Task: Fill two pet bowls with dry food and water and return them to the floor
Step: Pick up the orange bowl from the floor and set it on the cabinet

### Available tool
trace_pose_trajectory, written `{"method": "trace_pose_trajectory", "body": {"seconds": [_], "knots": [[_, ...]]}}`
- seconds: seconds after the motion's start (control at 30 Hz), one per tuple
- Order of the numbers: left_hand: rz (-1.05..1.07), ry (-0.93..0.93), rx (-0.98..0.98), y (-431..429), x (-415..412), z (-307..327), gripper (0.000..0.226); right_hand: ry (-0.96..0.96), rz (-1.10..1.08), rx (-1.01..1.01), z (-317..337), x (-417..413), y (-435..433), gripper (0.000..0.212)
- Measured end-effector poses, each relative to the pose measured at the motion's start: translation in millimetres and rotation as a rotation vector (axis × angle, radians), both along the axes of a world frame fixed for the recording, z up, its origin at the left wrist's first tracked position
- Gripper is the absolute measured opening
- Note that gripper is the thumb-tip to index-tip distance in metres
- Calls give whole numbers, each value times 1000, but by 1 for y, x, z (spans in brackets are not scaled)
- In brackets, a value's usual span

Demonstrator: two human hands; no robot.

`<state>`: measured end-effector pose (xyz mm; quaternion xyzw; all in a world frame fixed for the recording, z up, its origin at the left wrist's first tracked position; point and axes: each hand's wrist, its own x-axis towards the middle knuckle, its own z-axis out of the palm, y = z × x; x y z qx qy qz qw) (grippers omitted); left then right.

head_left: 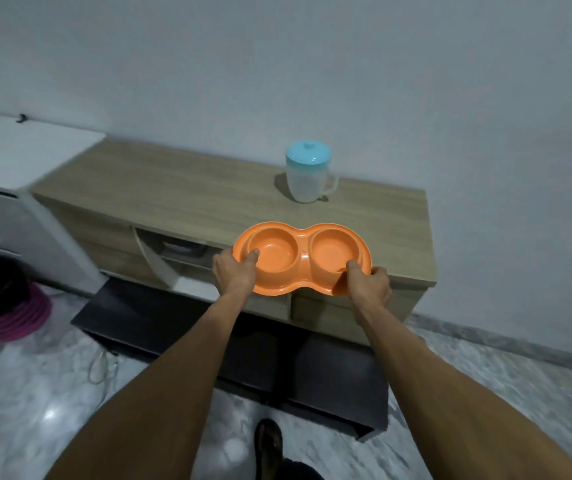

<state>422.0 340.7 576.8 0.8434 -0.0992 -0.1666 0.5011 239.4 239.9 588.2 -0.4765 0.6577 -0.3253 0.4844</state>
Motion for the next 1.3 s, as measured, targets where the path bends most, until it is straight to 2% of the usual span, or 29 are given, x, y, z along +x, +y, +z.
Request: {"method": "trace_pose_trajectory", "body": {"seconds": [0.13, 0.27, 0.57, 0.83, 1.0, 1.13, 1.3], "knots": [[54, -39, -17, 1, 75, 6, 42, -40, 59, 13, -5, 83, -9, 47], [58, -76, 21, -8, 146, 9, 52, -26, 73, 45, -10, 158, -26, 49], [14, -72, 70, -55, 260, 7, 50, 39, 27, 87, -16, 274, -68, 47], [-105, -8, 98, -93, 329, -12, 47, 126, -59, 121, -37, 338, -97, 55], [-236, 14, 185, -109, 370, -27, 55, 201, -143, 156, -48, 366, -103, 56], [-304, -11, 243, -116, 391, -36, 49, 258, -183, 168, -58, 377, -104, 57], [-346, -41, 270, -114, 400, -38, 52, 319, -201, 175, -62, 385, -96, 59]]}}
